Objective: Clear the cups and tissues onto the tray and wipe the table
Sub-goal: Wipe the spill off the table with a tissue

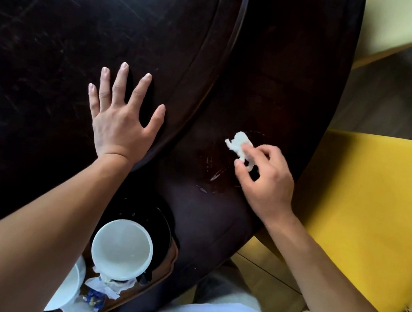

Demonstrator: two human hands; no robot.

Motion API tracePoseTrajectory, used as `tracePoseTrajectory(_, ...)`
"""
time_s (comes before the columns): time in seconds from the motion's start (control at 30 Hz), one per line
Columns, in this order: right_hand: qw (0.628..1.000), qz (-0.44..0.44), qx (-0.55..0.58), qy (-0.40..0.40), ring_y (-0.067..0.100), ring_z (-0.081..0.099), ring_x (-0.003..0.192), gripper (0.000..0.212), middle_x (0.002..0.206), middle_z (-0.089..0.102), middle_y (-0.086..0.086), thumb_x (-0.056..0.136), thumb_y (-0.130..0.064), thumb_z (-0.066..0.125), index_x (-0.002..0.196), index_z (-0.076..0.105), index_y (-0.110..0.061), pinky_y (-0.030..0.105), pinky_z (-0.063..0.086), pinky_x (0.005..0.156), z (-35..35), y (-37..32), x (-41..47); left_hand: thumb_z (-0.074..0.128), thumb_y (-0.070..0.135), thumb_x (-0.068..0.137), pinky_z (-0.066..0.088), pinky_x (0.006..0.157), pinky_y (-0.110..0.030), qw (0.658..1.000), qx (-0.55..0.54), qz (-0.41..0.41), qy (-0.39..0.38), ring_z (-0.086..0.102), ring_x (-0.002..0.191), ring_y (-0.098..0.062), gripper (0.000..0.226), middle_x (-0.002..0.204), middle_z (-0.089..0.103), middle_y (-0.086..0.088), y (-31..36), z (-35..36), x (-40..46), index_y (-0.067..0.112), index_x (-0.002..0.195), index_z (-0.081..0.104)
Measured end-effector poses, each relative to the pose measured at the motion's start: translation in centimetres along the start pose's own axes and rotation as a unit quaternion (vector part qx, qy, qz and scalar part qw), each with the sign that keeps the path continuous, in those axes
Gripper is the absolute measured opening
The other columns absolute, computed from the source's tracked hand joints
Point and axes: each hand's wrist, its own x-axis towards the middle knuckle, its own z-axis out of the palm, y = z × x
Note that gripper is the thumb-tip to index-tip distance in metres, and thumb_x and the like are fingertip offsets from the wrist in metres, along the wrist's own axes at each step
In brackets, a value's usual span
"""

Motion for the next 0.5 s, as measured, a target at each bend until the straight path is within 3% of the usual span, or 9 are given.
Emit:
tracePoseTrajectory(0.13, 1.000, -0.012, -0.024, 0.015, 0.018, 0.061, 0.095, 0.023, 0.109, 0.063, -0.001, 0.091, -0.031, 0.070, 0.109, 0.075, -0.017, 0.032, 0.054, 0.074, 0.1, 0.5, -1.2, 0.042, 0.065, 0.099, 0.000, 0.127, -0.054, 1.000, -0.002, 0.000, -0.001, 0.003, 0.159, -0.031, 0.066, 0.172, 0.015, -0.001, 0.1, 0.0, 0.0, 0.036, 0.158, 0.035)
tracePoseTrajectory(0.33, 0.997, -0.009, -0.079, -0.018, 0.019, 0.057, 0.099, 0.040, 0.112, 0.062, -0.001, 0.084, -0.036, 0.076, 0.119, 0.068, -0.019, 0.032, 0.051, 0.078, -0.2, 0.9, 0.6, 0.041, 0.065, 0.099, 0.000, 0.127, -0.054, 1.000, -0.003, 0.001, 0.001, 0.003, 0.159, -0.031, 0.066, 0.172, 0.015, 0.000, 0.0, 0.1, 0.0, 0.036, 0.158, 0.035)
tracePoseTrajectory(0.5, 0.995, -0.025, -0.088, -0.039, 0.021, 0.058, 0.097, 0.028, 0.105, 0.063, -0.001, 0.083, -0.029, 0.077, 0.109, 0.074, -0.019, 0.036, 0.053, 0.075, -0.2, 1.0, 0.9, 0.042, 0.064, 0.099, 0.001, 0.127, -0.055, 1.000, -0.003, 0.002, 0.004, 0.004, 0.159, -0.032, 0.066, 0.172, 0.015, -0.001, 0.0, 0.1, 0.0, 0.036, 0.158, 0.036)
